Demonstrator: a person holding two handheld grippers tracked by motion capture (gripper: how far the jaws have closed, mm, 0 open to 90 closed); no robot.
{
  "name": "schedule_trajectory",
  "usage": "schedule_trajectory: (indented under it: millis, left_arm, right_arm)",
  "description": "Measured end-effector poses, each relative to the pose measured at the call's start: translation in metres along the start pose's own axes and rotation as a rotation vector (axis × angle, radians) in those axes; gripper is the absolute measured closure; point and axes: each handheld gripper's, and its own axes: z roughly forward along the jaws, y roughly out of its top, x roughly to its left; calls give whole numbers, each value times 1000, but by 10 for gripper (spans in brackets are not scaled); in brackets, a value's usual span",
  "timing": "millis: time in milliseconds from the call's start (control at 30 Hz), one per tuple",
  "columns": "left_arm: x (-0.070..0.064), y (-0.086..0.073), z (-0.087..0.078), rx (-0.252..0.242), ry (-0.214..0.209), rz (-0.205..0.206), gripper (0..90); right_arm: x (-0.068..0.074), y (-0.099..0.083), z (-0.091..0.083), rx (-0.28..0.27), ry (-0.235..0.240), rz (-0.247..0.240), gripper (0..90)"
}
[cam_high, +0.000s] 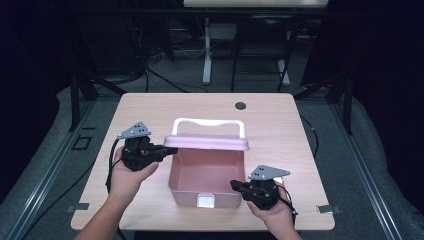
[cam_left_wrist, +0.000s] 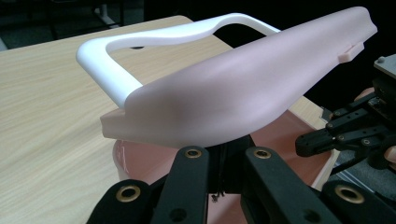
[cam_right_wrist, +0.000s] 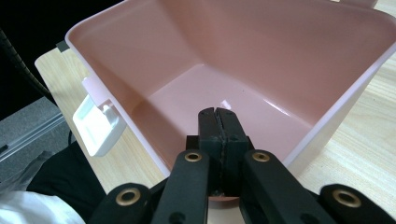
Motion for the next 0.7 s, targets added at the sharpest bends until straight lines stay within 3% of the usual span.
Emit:
schedule_trajectory:
  millis: [700]
  left_arm:
    - [1, 10, 2, -4, 16, 1, 899]
  right_arm:
    - [-5, 1, 0, -5, -17, 8, 900]
